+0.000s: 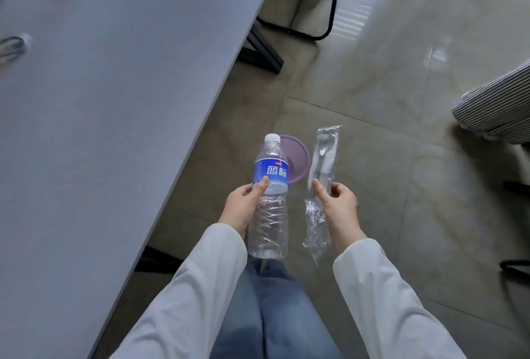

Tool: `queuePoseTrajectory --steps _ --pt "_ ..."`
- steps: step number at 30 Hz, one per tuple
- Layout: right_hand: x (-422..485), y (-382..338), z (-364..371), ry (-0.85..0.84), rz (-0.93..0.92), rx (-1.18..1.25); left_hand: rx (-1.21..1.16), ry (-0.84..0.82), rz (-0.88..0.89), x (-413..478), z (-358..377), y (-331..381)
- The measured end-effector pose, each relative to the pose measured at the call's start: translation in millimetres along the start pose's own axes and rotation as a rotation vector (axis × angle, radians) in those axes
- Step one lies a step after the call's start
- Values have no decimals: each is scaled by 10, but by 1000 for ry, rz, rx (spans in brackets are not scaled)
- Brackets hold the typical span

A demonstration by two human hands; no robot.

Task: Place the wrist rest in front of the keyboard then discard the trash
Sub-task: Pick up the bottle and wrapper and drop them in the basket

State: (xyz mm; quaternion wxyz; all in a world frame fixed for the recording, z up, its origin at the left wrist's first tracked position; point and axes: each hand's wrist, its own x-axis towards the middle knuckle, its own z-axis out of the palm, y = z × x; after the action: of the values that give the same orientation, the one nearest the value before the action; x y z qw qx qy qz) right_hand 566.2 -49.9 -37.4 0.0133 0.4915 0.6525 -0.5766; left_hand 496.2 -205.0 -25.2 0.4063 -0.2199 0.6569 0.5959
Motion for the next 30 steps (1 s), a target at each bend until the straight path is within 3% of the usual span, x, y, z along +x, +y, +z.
queuePoseTrajectory --steps 10,17,30 --pt "538 -258 274 58 219 31 59 -17 -45 632 -5 360" --pt "1114 -222 322 11 226 0 61 11 -66 1158 175 437" --pt "3568 1694 990 -148 363 -65 83 170 -166 3900 713 -854"
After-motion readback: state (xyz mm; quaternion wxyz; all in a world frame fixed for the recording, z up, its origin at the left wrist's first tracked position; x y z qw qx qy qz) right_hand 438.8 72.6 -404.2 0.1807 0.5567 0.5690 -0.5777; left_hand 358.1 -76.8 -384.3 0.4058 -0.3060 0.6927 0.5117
